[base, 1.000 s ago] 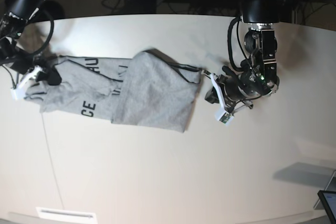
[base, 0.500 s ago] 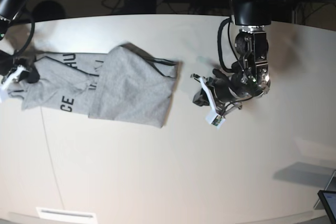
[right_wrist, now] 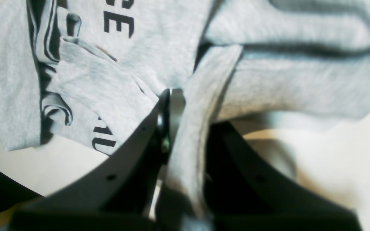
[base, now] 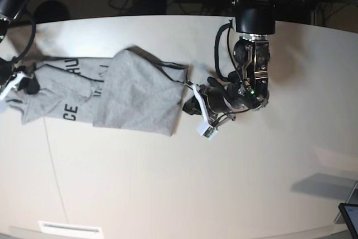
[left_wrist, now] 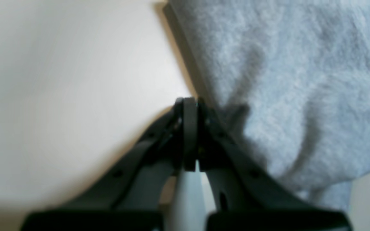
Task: Fold the T-shirt properly
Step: 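Grasp the shirt's folded end with the right gripper and the other end with the left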
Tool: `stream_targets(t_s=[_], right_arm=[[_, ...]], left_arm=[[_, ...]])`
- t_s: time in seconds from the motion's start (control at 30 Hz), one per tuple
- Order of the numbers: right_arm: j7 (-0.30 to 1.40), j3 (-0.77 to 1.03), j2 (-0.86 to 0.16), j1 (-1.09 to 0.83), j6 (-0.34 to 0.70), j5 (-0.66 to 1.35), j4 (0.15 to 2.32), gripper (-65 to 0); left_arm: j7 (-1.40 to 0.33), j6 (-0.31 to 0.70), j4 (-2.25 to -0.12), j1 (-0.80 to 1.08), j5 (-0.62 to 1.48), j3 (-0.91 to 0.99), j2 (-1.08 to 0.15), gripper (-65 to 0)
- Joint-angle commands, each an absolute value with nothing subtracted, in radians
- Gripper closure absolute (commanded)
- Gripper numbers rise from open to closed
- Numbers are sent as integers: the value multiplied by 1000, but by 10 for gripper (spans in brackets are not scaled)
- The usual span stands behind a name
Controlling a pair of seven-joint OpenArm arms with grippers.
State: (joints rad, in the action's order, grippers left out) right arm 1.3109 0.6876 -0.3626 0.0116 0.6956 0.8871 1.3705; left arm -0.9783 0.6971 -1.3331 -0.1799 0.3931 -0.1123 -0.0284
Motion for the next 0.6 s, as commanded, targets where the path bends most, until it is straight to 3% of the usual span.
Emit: stream_targets(t_s=[0.0,0.4,0.57], right_arm=[[1297,693,-374,25,698,909,1392,-3],[1331,693,-331,16,698,914,1455,-3],[1325,691,-335,-25,698,1020,1567,-3]], left_arm=[[-1026,698,-1333,-182,361,-117,-25,0],[-1026,698,-1287,-182,361,-117,5,0],[-1026,698,-1287,-180,354,-117,5,0]])
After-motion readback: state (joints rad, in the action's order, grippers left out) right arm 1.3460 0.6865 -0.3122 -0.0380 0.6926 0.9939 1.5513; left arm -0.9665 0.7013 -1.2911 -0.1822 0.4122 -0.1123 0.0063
